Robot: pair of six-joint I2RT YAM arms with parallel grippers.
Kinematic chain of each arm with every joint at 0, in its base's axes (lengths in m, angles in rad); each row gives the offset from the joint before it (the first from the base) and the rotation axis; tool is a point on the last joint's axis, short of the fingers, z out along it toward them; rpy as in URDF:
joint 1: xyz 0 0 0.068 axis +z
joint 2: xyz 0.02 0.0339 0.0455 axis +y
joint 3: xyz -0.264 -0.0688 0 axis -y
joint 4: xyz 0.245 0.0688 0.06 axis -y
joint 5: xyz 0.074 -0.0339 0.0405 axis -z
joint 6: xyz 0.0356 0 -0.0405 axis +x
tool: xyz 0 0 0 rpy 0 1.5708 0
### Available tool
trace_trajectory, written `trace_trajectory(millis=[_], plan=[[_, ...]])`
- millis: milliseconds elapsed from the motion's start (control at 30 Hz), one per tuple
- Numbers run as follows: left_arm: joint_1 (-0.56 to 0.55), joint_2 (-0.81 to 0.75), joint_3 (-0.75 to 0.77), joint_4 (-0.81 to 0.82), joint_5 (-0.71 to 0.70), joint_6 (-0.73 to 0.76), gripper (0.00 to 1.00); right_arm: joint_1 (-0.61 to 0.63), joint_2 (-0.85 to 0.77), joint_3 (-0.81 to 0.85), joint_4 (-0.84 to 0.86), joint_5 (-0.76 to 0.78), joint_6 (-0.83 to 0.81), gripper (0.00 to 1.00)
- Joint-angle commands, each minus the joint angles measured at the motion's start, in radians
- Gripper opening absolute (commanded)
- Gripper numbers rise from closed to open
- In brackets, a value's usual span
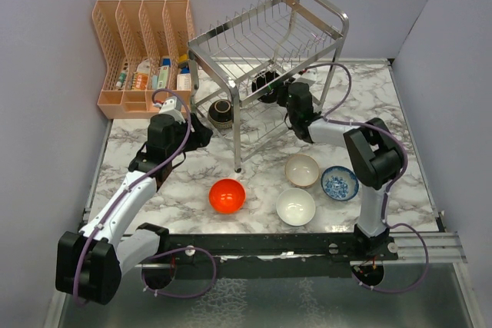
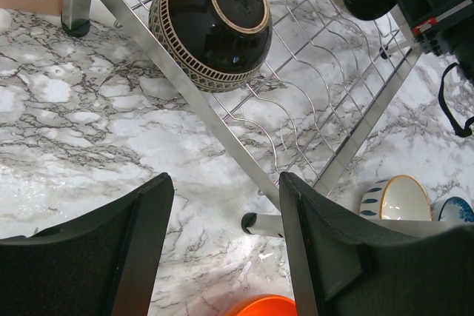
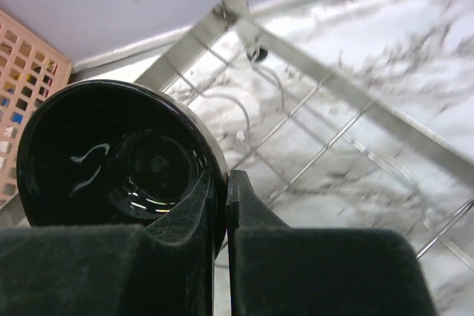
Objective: Load the bowls into the dish rack
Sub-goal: Adjust the bowl in the dish rack.
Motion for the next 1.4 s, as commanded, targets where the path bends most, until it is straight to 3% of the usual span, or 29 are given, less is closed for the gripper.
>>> trace_trajectory(millis=[0,267,600,900,1367], plan=[[0.005,0.01,0.026,0.013,0.001,0.01,0.61,0.052,0.006,0.019,0.417,0.141,-0.354,0.01],[0.005,0.021,0.024,0.021,-0.006,0.01,0.61,0.139,0.213,0.149,0.79,0.28,-0.947,0.01],[0.006,0.022,0.019,0.024,-0.005,0.01,0.61,0.144,0.322,0.206,0.967,0.293,-1.229,0.01],[0.006,0.023,0.016,0.027,-0.005,0.009,0.61,0.144,0.395,0.269,1.012,0.262,-1.425,0.01],[0.006,0.027,0.015,0.028,-0.001,0.007,0.61,0.148,0.409,0.244,0.919,0.176,-1.468,0.01]])
